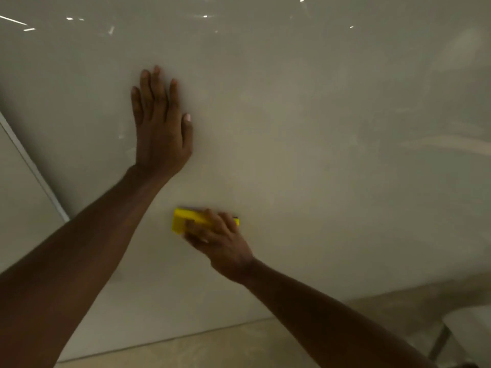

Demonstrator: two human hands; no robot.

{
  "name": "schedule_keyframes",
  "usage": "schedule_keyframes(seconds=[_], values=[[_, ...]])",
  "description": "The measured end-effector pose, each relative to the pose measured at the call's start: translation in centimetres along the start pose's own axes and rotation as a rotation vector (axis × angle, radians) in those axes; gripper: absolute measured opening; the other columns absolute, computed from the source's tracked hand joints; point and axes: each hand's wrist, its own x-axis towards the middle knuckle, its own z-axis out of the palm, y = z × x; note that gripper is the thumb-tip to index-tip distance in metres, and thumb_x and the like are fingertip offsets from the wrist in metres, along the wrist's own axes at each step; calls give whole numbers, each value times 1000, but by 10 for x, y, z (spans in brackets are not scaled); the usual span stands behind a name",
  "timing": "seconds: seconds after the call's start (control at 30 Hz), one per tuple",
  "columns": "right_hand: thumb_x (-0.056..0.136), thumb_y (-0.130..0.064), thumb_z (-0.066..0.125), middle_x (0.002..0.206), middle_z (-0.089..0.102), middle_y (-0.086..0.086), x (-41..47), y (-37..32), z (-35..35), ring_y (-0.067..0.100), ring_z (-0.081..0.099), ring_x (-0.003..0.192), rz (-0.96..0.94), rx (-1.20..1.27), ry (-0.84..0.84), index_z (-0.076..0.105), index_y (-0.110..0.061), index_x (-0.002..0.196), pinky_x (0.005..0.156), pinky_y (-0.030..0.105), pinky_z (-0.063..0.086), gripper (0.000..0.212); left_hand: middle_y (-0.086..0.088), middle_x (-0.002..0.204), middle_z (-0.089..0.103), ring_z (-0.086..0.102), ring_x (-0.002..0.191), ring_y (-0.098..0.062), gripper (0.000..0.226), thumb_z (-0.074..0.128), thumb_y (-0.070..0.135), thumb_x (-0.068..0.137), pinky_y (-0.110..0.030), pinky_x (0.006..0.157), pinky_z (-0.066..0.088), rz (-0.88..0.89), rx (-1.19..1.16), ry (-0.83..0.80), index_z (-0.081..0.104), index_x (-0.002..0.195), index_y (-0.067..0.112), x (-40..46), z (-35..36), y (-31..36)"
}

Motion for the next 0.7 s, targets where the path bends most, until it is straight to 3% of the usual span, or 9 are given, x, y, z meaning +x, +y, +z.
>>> schedule_keyframes(seconds=[0.1,0.23,0.33,0.43,0.57,0.7], values=[[103,-17,35,150,47,-8,-41,14,7,39,41,138,-158,-78,-125,57,-30,137,108,54,36,43,-39,164,22,18,153,-58,57,40,22,109,-63,127,11,-14,-5,-11,31,158,-7,-11,2,0],[95,-11,45,145,53,-8,-93,72,-19,39,49,131,-111,-151,-63,59,-30,135,105,55,40,47,-41,164,20,16,153,-60,60,41,22,108,-65,126,7,-42,-27,-1,28,158,-7,-16,8,5],[86,-1,52,149,47,-7,-118,122,-50,38,43,135,101,-151,27,55,-32,139,106,50,34,62,-42,163,19,15,152,-62,61,42,22,107,-67,125,7,-68,-36,15,27,159,-6,-13,14,16],[90,-3,49,158,33,-5,-126,160,-78,38,34,139,356,-170,135,45,-34,145,106,45,30,63,-41,164,18,15,152,-61,61,40,23,107,-69,125,7,-61,-46,13,27,159,-6,-9,23,34],[99,-7,45,157,34,9,-139,211,-108,41,35,138,652,-143,411,47,-17,145,113,42,29,48,-41,164,18,14,152,-61,61,38,25,107,-68,124,4,-60,-54,28,26,159,-5,0,37,63],[95,5,51,154,33,24,-168,258,-128,43,37,138,972,-78,602,41,-2,146,112,48,33,53,-40,165,15,11,153,-61,62,36,27,108,-65,124,-2,-67,-42,31,22,160,-2,12,49,91]])
